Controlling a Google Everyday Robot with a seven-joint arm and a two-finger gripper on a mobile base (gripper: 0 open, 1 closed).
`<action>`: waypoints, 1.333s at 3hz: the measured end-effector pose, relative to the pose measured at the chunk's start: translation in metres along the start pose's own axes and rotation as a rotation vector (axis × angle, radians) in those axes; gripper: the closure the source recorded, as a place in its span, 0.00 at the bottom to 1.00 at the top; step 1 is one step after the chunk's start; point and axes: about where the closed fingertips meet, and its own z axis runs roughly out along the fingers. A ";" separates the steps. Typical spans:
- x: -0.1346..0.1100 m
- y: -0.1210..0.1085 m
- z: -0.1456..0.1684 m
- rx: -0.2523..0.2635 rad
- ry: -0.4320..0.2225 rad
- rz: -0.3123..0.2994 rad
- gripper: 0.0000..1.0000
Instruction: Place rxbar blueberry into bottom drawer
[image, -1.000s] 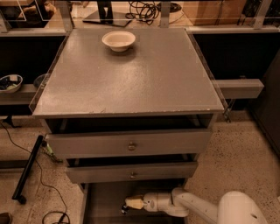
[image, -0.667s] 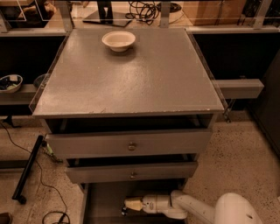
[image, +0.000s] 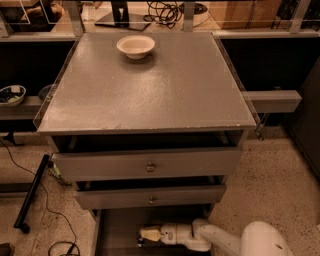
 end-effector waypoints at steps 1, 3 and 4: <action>0.002 0.003 0.006 -0.014 -0.004 0.006 1.00; 0.002 0.004 0.008 -0.018 -0.005 0.007 0.74; 0.002 0.004 0.008 -0.018 -0.005 0.007 0.51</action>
Offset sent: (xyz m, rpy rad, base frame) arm -0.0053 0.0142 0.0021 0.0331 0.0103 0.0045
